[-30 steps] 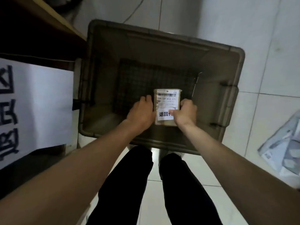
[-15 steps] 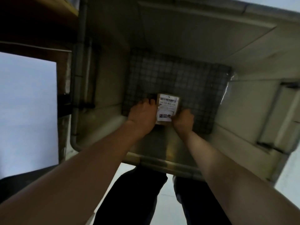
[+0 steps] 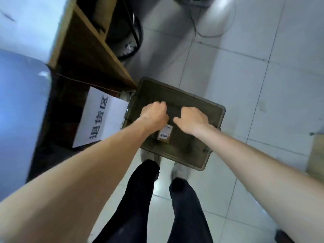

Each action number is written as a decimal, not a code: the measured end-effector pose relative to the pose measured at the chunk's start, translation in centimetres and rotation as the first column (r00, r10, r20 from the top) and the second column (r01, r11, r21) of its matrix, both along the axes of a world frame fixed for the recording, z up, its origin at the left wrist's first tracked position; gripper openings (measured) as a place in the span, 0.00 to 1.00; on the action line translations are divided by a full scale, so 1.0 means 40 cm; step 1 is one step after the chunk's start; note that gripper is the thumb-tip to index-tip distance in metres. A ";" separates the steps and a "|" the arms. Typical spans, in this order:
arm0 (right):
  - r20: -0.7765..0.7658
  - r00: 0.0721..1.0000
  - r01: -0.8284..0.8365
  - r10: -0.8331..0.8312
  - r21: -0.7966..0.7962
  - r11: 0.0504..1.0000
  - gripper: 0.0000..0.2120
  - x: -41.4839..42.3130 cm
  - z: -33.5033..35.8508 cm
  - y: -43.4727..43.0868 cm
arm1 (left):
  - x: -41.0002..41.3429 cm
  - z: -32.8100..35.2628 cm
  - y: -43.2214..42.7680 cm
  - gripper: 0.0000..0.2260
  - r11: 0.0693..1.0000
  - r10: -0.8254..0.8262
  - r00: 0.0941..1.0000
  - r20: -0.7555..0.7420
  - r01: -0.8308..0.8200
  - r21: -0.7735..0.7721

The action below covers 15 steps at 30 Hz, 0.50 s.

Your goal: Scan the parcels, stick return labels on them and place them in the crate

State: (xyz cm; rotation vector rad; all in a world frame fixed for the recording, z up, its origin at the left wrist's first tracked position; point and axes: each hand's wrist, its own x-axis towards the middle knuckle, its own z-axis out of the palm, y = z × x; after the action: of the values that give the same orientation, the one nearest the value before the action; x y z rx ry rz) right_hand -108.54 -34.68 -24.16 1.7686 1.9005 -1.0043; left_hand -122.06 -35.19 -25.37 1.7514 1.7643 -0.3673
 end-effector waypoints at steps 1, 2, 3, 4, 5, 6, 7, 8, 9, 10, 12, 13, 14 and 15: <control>0.006 0.999 -0.035 0.035 0.025 0.999 0.18 -0.010 0.088 0.019 | -0.011 0.084 0.008 0.13 1.000 0.025 1.000 0.011 -0.025 0.019; 0.008 0.998 -0.066 0.065 0.053 0.996 0.18 -0.022 0.176 0.034 | -0.024 0.167 0.014 0.13 0.998 0.047 0.999 0.017 -0.048 0.048; 0.005 0.996 -0.092 0.092 0.081 0.992 0.18 -0.038 0.259 0.045 | -0.037 0.248 0.016 0.12 0.994 0.069 0.997 0.016 -0.070 0.085; -0.005 0.992 -0.123 0.125 0.116 0.986 0.18 -0.059 0.340 0.052 | -0.055 0.330 0.013 0.12 0.986 0.101 0.995 0.014 -0.102 0.131; -0.015 0.986 -0.161 0.166 0.152 0.975 0.18 -0.085 0.417 0.053 | -0.077 0.409 0.003 0.11 0.974 0.145 0.989 0.020 -0.146 0.174; -0.021 0.977 -0.204 0.212 0.190 0.960 0.18 -0.115 0.489 0.048 | -0.102 0.485 -0.014 0.10 0.956 0.198 0.979 0.039 -0.202 0.212; -0.021 0.965 -0.250 0.261 0.230 0.941 0.18 -0.149 0.557 0.038 | -0.129 0.557 -0.036 0.08 0.932 0.255 0.965 0.065 -0.263 0.248; -0.021 0.950 -0.295 0.312 0.271 0.916 0.18 -0.187 0.621 0.025 | -0.159 0.624 -0.062 0.07 0.902 0.315 0.945 0.086 -0.327 0.283; -0.025 0.933 -0.334 0.359 0.310 0.890 0.17 -0.228 0.679 0.007 | -0.191 0.685 -0.093 0.06 0.866 0.374 0.922 0.102 -0.387 0.317; -0.035 0.913 -0.370 0.405 0.344 0.863 0.17 -0.273 0.731 -0.015 | -0.225 0.741 -0.131 0.07 0.826 0.433 0.894 0.113 -0.444 0.348; -0.068 0.854 -0.452 0.516 0.394 0.800 0.15 -0.371 0.814 -0.074 | -0.299 0.837 -0.228 0.10 0.730 0.556 0.820 0.136 -0.560 0.392; -0.085 0.817 -0.493 0.570 0.409 0.768 0.15 -0.424 0.846 -0.111 | -0.339 0.877 -0.288 0.10 0.678 0.611 0.777 0.149 -0.611 0.409; -0.100 0.778 -0.531 0.620 0.424 0.734 0.15 -0.478 0.874 -0.154 | -0.380 0.913 -0.354 0.10 0.618 0.666 0.728 0.163 -0.661 0.427; -0.114 0.737 -0.565 0.666 0.436 0.700 0.16 -0.535 0.898 -0.203 | -0.422 0.942 -0.425 0.10 0.552 0.717 0.674 0.177 -0.704 0.446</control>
State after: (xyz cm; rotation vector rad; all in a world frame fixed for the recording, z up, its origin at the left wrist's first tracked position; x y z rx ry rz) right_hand -129.92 -42.79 11.75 0.9925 2.7459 -0.6580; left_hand -138.93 -52.19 12.32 1.1145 2.5594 0.4557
